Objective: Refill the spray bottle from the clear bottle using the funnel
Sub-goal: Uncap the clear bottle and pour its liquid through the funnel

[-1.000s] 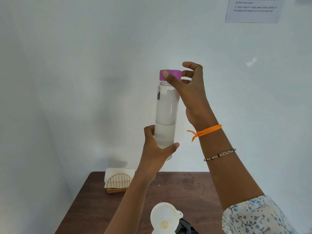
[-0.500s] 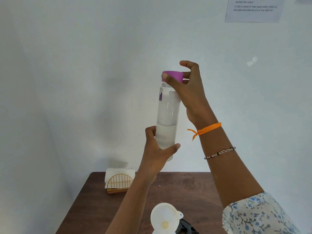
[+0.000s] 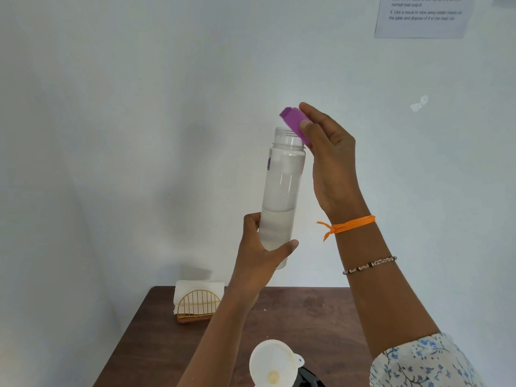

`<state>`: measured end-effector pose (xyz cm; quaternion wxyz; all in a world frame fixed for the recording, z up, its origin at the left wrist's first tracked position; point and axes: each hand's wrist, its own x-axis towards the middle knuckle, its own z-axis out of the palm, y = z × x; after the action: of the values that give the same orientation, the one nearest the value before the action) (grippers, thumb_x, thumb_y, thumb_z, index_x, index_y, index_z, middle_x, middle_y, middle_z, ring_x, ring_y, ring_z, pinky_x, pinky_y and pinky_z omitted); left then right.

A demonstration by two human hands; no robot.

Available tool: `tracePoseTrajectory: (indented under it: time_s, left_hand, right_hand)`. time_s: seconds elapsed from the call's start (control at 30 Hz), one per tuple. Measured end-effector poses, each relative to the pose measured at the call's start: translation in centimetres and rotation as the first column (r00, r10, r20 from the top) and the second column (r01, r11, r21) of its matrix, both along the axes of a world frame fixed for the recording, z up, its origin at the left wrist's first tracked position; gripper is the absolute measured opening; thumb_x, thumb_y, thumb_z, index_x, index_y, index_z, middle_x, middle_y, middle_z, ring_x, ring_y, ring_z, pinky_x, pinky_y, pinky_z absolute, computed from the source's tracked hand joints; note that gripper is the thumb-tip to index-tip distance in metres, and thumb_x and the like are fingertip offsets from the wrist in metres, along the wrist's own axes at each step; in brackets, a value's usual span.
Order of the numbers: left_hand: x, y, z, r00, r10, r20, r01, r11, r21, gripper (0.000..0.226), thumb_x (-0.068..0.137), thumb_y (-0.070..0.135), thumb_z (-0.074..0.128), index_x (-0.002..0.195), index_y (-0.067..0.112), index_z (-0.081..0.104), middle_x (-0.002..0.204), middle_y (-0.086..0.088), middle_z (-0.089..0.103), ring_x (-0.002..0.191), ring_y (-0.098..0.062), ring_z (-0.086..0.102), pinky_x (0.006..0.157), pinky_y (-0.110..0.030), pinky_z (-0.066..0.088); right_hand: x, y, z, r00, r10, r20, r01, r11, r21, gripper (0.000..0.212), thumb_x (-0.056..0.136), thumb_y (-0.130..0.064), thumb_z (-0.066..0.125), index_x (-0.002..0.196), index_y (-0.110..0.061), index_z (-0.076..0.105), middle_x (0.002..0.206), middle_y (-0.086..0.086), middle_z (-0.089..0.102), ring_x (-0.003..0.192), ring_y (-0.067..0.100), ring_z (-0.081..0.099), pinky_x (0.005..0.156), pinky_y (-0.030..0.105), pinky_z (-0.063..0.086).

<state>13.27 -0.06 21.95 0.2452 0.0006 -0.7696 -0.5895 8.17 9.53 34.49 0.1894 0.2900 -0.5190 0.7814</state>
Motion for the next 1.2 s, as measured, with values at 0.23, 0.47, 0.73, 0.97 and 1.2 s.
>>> tracePoseTrajectory:
  time_s: [0.23, 0.47, 0.73, 0.97, 1.2]
  left_hand:
    - [-0.4, 0.3, -0.9, 0.998, 0.017, 0.065, -0.019, 1.0, 0.025, 0.06, 0.076, 0.027, 0.075, 0.113, 0.034, 0.029, 0.108, 0.013, 0.042, 0.098, -0.008, 0.045, 0.067, -0.006, 0.036]
    - [-0.2, 0.3, -2.3, 0.995, -0.02, 0.103, 0.014, 0.998, 0.056, 0.057, 0.076, 0.024, 0.074, 0.115, 0.033, 0.033, 0.11, 0.011, 0.046, 0.104, -0.01, 0.047, 0.083, -0.021, 0.041]
    - [0.3, 0.5, -4.8, 0.978, -0.113, 0.173, 0.094, 0.989, 0.116, 0.053, 0.078, 0.018, 0.072, 0.113, 0.031, 0.035, 0.1, 0.018, 0.048, 0.093, 0.001, 0.049, 0.066, -0.013, 0.042]
    - [0.8, 0.8, -6.3, 0.967, -0.114, 0.23, 0.08, 0.985, 0.151, 0.058, 0.076, 0.012, 0.072, 0.121, 0.02, 0.037, 0.111, -0.001, 0.052, 0.103, -0.015, 0.051, 0.07, -0.018, 0.044]
    - [1.4, 1.3, -8.0, 0.954, -0.133, 0.267, 0.091, 0.982, 0.165, 0.057, 0.075, 0.009, 0.072, 0.118, 0.02, 0.036, 0.113, -0.001, 0.051, 0.1, -0.011, 0.051, 0.068, -0.019, 0.042]
  right_hand:
    - [0.0, 0.8, -2.6, 0.995, 0.05, 0.081, -0.045, 0.997, -0.067, 0.043, 0.079, -0.013, 0.052, 0.122, -0.014, 0.055, 0.104, -0.005, 0.057, 0.083, 0.006, 0.057, 0.092, 0.031, 0.047]
    - [0.8, 1.9, -8.4, 0.962, 0.134, 0.239, -0.091, 0.979, -0.183, 0.022, 0.088, -0.004, 0.055, 0.111, -0.002, 0.053, 0.114, 0.017, 0.054, 0.104, 0.024, 0.058, 0.094, 0.03, 0.05]
    - [2.0, 3.6, -17.0, 0.882, -0.014, 0.47, 0.051, 0.997, -0.066, 0.016, 0.079, -0.006, 0.068, 0.091, -0.012, 0.059, 0.096, 0.003, 0.065, 0.093, 0.015, 0.06, 0.087, 0.029, 0.046]
    - [2.4, 5.9, -25.1, 0.787, -0.289, 0.545, 0.046, 0.909, 0.415, 0.035, 0.073, 0.0, 0.071, 0.1, -0.013, 0.052, 0.099, 0.003, 0.057, 0.083, 0.008, 0.055, 0.067, 0.019, 0.045]
    - [2.7, 7.7, -33.8, 0.679, -0.546, 0.491, -0.148, 0.553, 0.82, 0.053, 0.069, -0.011, 0.075, 0.117, -0.007, 0.051, 0.118, 0.013, 0.045, 0.093, 0.02, 0.052, 0.081, 0.026, 0.045]
